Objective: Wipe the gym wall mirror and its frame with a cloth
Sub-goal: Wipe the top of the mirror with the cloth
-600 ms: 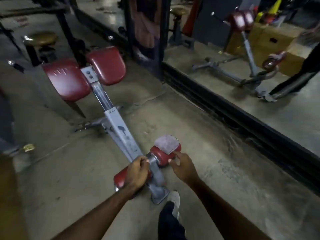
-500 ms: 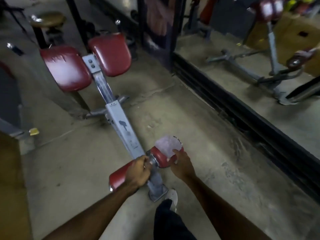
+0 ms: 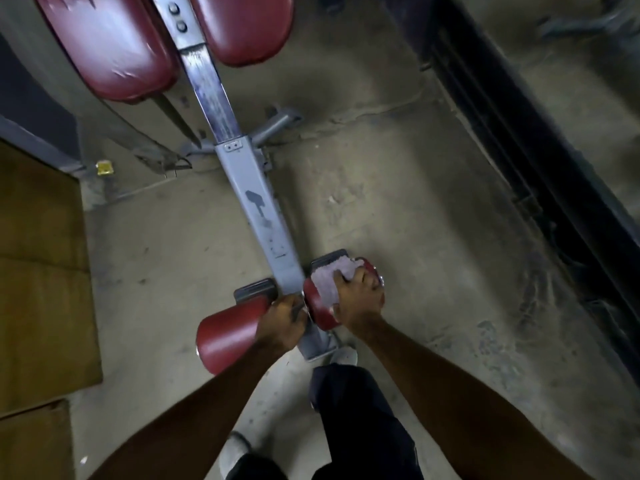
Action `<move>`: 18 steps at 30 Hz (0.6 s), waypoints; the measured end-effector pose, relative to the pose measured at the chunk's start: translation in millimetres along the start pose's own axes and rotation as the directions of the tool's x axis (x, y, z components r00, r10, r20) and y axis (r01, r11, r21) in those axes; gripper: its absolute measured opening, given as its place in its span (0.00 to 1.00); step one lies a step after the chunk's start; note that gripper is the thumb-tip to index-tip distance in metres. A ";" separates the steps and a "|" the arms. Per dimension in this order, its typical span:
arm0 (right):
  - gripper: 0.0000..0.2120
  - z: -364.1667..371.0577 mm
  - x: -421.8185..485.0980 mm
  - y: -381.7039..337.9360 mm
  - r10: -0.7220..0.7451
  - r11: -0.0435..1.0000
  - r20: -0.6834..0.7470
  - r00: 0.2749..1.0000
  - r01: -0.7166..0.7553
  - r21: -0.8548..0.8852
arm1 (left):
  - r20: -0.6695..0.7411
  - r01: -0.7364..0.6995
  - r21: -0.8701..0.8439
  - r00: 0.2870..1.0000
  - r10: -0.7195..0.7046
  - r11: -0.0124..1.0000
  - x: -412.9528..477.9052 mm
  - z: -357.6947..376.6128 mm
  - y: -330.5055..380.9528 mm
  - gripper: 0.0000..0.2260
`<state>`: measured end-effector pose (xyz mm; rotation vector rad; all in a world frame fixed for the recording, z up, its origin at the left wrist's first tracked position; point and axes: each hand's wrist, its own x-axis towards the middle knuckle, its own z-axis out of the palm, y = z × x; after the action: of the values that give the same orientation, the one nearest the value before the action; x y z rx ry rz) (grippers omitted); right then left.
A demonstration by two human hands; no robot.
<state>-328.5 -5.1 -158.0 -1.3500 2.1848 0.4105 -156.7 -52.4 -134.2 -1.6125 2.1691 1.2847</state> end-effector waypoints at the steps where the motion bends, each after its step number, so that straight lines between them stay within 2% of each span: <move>1: 0.31 0.3 2.8 0.6 -0.014 1.000 -0.009 1.000 0.013 -0.021 | 0.001 0.009 -0.006 1.000 -0.009 1.000 -0.1 1.7 -2.9 0.09; 4: 0.23 -1.9 -1.9 9.5 -0.050 0.998 -0.009 0.999 0.050 -0.033 | 0.014 0.044 0.016 0.999 -0.044 0.999 -7.6 1.2 -5.0 0.05; 6: 0.24 -5.1 -14.4 20.7 -0.056 0.998 -0.015 0.998 0.056 0.006 | 0.036 0.046 0.017 0.998 -0.047 0.999 -13.5 -2.7 -3.7 0.05; 9: 0.28 -11.5 -54.7 39.4 -0.015 0.990 -0.046 0.999 0.021 0.140 | 0.050 -0.037 0.024 0.998 0.036 0.999 -26.8 -11.3 10.2 0.03; 12: 0.28 -10.9 -105.2 61.3 0.091 0.967 -0.097 0.991 -0.065 0.246 | 0.092 -0.122 0.054 0.989 0.116 0.991 -38.0 -11.3 37.7 0.07; 14: 0.27 -3.0 -144.3 80.1 0.215 0.929 -0.123 0.969 -0.164 0.331 | 0.130 -0.212 0.129 0.972 0.195 0.969 -45.1 -1.0 60.2 0.09; 18: 0.28 13.6 -218.6 113.5 0.485 0.785 -0.128 0.865 -0.366 0.500 | 0.277 -0.444 0.170 0.879 0.390 0.880 -63.2 31.6 106.4 0.05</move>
<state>-347.8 212.6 -43.7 -0.6607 2.5868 -0.1414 -231.3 20.7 -60.7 -0.8786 2.4820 1.1901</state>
